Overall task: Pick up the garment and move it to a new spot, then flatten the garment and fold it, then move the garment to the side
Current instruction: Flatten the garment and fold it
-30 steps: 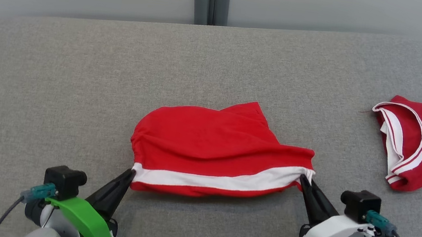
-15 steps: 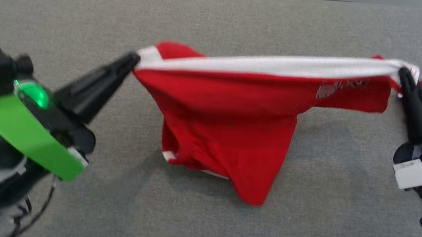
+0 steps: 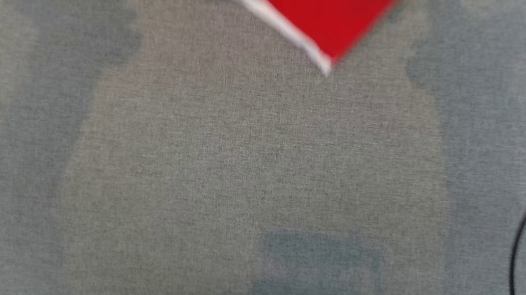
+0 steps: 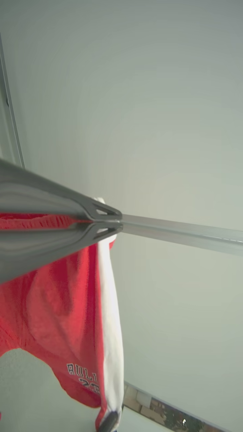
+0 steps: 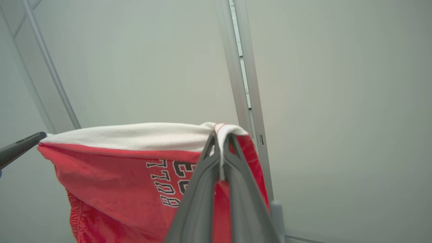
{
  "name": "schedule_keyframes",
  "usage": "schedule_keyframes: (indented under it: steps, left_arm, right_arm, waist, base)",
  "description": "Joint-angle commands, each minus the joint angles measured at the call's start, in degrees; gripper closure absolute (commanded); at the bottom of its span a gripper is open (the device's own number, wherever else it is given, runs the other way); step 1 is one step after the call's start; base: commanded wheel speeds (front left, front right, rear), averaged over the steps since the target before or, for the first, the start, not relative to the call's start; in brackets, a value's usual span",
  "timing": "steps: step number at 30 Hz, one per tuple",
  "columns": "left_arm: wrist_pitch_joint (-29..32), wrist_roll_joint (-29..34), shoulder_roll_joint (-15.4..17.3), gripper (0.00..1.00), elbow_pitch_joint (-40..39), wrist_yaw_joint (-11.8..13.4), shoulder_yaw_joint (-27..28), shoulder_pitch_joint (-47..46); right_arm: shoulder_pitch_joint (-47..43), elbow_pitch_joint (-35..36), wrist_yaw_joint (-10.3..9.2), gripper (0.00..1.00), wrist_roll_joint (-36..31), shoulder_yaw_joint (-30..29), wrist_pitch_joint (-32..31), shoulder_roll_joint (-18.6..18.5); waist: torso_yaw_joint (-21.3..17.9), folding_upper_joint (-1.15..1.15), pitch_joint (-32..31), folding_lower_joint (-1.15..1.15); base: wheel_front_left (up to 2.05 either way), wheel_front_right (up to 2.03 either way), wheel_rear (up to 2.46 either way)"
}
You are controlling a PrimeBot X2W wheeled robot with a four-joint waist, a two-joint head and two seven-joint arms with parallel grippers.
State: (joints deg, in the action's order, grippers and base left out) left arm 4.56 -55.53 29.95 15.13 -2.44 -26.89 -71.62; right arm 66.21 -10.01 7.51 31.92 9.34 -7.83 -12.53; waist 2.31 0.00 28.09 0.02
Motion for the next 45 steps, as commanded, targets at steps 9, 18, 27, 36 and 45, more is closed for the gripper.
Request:
schedule_keyframes:
  steps: [9,18,27,36,45]
  left_arm:
    - [-19.5,12.4,-7.8,1.00,20.3,-4.3,-2.4,-8.4]
    - [-19.7,17.7,-12.3,1.00,14.4,-5.1,5.0,14.5]
    - [-19.7,18.3,-10.5,1.00,2.8,-5.1,3.9,32.9]
    - [-19.7,19.7,-10.1,1.00,-9.4,-4.8,7.6,62.4]
    - [-19.7,21.7,-15.2,1.00,-16.0,-1.8,9.0,81.8]
  right_arm:
    - [11.1,-21.0,-0.07,1.00,-5.7,-0.1,20.9,8.2]
    - [-11.6,-19.8,-0.04,1.00,3.0,11.2,23.0,3.6]
    - [-31.1,-8.8,-0.04,1.00,10.0,14.4,23.0,-3.2]
    - [-51.1,0.8,-0.07,1.00,14.1,18.8,22.0,-14.2]
    - [-67.1,7.9,-0.10,1.00,16.0,17.1,17.2,-21.0]
  waist:
    - [-0.4,0.00,7.7,-0.02]
    - [-1.9,0.00,7.0,-0.02]
    - [-2.1,0.00,1.2,-0.02]
    - [-2.9,0.00,-9.2,-0.02]
    - [-2.3,0.00,-12.2,-0.02]
  base:
    - [0.00,0.00,0.00]
    - [0.00,0.00,0.00]
    - [0.00,0.00,0.00]
    - [0.00,0.00,0.00]
    - [0.00,0.00,0.00]
